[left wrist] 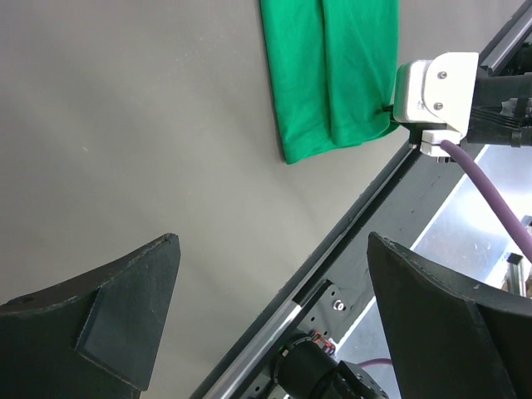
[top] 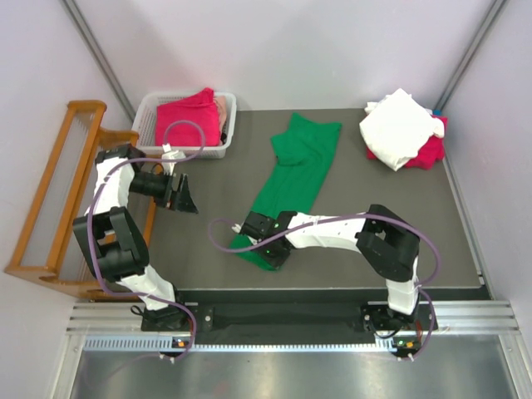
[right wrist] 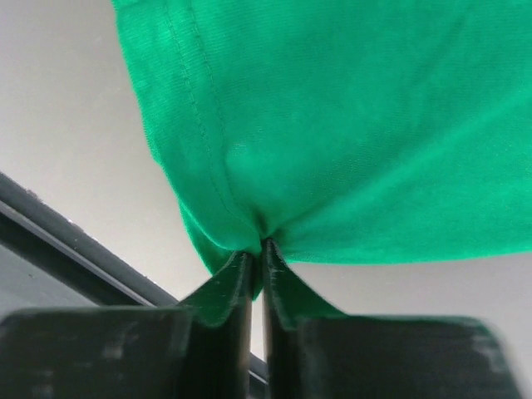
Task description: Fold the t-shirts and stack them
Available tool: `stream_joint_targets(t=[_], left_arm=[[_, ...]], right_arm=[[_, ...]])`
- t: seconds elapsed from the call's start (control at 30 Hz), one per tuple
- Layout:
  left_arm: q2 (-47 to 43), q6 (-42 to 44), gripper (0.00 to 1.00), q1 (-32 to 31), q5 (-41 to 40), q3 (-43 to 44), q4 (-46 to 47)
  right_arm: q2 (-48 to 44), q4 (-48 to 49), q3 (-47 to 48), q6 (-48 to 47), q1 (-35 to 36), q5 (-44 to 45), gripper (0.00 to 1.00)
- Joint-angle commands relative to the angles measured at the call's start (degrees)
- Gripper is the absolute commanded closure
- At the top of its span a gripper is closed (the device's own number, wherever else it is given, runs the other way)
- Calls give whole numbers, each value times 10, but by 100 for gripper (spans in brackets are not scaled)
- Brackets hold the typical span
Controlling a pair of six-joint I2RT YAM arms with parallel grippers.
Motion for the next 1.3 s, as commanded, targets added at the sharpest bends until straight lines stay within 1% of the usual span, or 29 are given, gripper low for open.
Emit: stream_joint_targets(t=[0.0,0.13,0.23,0.37,0.5,0.6,0.73,0.87,0.9,0.97,1.07,1.1,1.17,1.27], left_arm=[[-20,3,1,5,13,29,-27],[-21,5,2,4,10,35,-33],[-21,7,1,4,5,39,-36],[-21,9,1,5,5,45,-41],[-21,11,2,4,6,46,-42],[-21,12,1,5,9,51,-45],[-17,13,1,4,15,59,-52],[-11,17,1,4,26,59,-52],[-8,18,1,4,27,57,-52],[-7,19,2,4,31,55,-53],[-12,23,1,4,30,52,-55],[-16,23,1,3,25,48,-54],[-21,23,1,4,20,43,-52],[-24,22,1,5,16,38,-50]], right_arm=[[64,30,-54,19,11,-41,100],[56,38,-74,28,11,-54,100],[20,33,-100,35,11,-64,100],[-49,6,-142,66,22,-71,100],[-117,-18,-205,102,47,-89,100],[-162,-30,-235,130,63,-102,100],[-201,-58,-248,150,80,-110,100],[-211,-100,-212,142,79,-65,100],[-206,-105,-182,138,70,-44,100],[-187,-110,-151,130,58,-34,100],[-168,-113,-78,120,39,-13,100],[-164,-115,-64,117,30,10,100],[-159,-116,-29,115,8,23,100],[-164,-111,-2,116,-19,23,100]])
